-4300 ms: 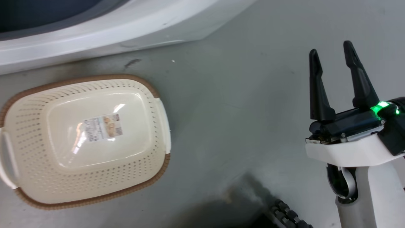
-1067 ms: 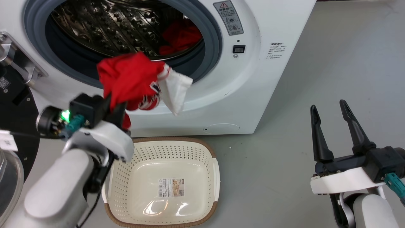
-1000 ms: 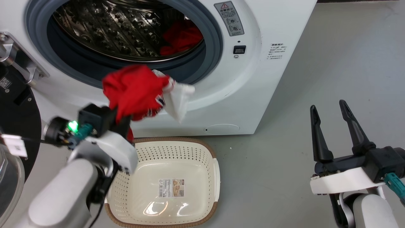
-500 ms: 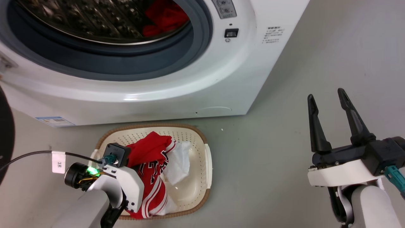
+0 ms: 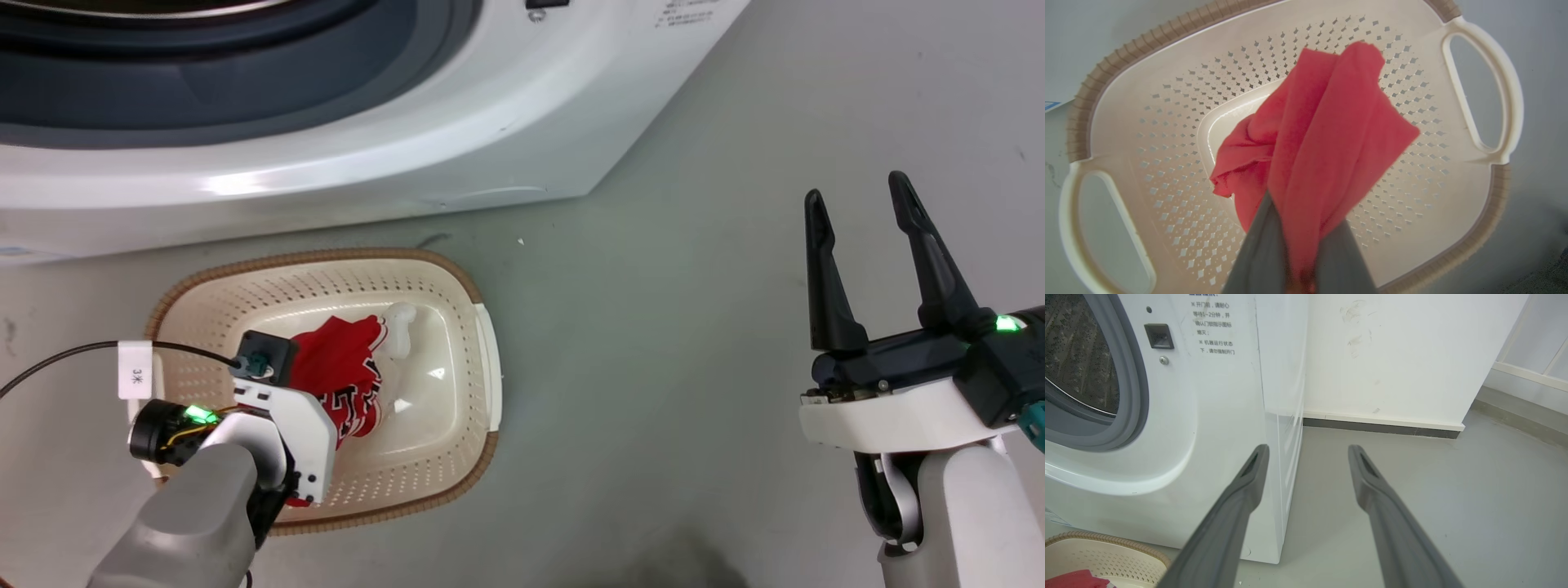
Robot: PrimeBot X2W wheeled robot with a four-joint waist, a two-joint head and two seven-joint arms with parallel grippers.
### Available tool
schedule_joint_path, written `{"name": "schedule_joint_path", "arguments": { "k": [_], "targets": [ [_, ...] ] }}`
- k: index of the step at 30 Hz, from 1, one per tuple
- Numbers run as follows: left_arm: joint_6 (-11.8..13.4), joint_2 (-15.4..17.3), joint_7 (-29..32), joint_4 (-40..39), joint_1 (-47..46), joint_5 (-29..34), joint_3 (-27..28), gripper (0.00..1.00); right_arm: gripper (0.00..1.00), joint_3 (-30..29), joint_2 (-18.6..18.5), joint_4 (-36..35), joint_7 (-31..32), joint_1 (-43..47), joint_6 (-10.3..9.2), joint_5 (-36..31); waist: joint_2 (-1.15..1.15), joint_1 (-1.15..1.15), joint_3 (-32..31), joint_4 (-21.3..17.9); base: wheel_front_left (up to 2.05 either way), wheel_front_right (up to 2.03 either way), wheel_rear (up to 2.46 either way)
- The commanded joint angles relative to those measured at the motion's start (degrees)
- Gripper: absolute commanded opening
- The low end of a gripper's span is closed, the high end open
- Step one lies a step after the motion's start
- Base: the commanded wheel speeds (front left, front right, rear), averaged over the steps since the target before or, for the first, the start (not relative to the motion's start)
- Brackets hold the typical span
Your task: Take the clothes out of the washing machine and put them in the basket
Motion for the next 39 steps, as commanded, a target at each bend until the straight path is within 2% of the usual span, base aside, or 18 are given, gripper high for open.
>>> {"name": "schedule_joint_path", "arguments": {
  "k": [1,10,20,21,22,31,36,39],
  "targets": [
    [-0.18,-0.28,-0.57,2.20,-1.70,-0.37,0.35,0.00,1.00,0.30,0.10,-0.55,-0.12,-1.12,-0.06,0.59,0.00,-0.01,3.37,-1.98,0.00,0.00,0.00],
    [-1.21,-2.11,-3.72,11.72,-6.22,-0.91,0.74,0.00,1.00,0.88,0.10,-1.67,-0.12,-2.29,-0.06,0.92,0.00,-0.01,8.53,-3.57,0.00,0.00,0.00],
    [-1.49,-3.71,-6.14,15.39,-8.93,-1.29,0.68,0.00,1.00,0.80,0.10,-2.04,-0.12,-2.57,-0.06,0.55,0.00,-0.01,10.22,-3.60,0.00,0.00,0.00],
    [-1.23,-3.81,-6.13,15.62,-9.09,-1.38,0.73,0.26,1.00,0.86,0.10,-1.95,-0.12,-2.55,-0.06,0.47,0.00,-0.01,10.20,-3.55,0.00,0.00,0.00],
    [-0.90,-3.94,-6.10,15.82,-9.20,-1.41,0.74,1.00,1.00,0.90,0.10,-1.86,-0.12,-2.51,-0.06,0.41,0.00,-0.01,10.14,-3.49,0.00,0.00,0.00],
    [-0.33,-5.22,-8.32,16.56,-8.17,-1.56,0.49,1.00,1.00,0.93,0.09,-0.80,-0.12,-1.91,-0.06,0.08,0.00,-0.01,6.66,-2.13,0.00,0.00,0.00],
    [-0.91,-6.20,-10.15,15.58,-7.14,-2.18,1.40,1.00,1.00,0.69,0.09,0.18,-0.12,-1.04,-0.06,-0.39,0.00,-0.01,2.00,-0.32,0.00,0.00,0.00],
    [-0.27,-6.24,-10.49,12.71,-6.91,-1.93,2.71,1.00,1.00,0.11,0.08,0.86,-0.12,-0.31,-0.06,-0.81,0.00,-0.01,-1.30,1.24,0.00,0.00,0.00]
  ]
}}
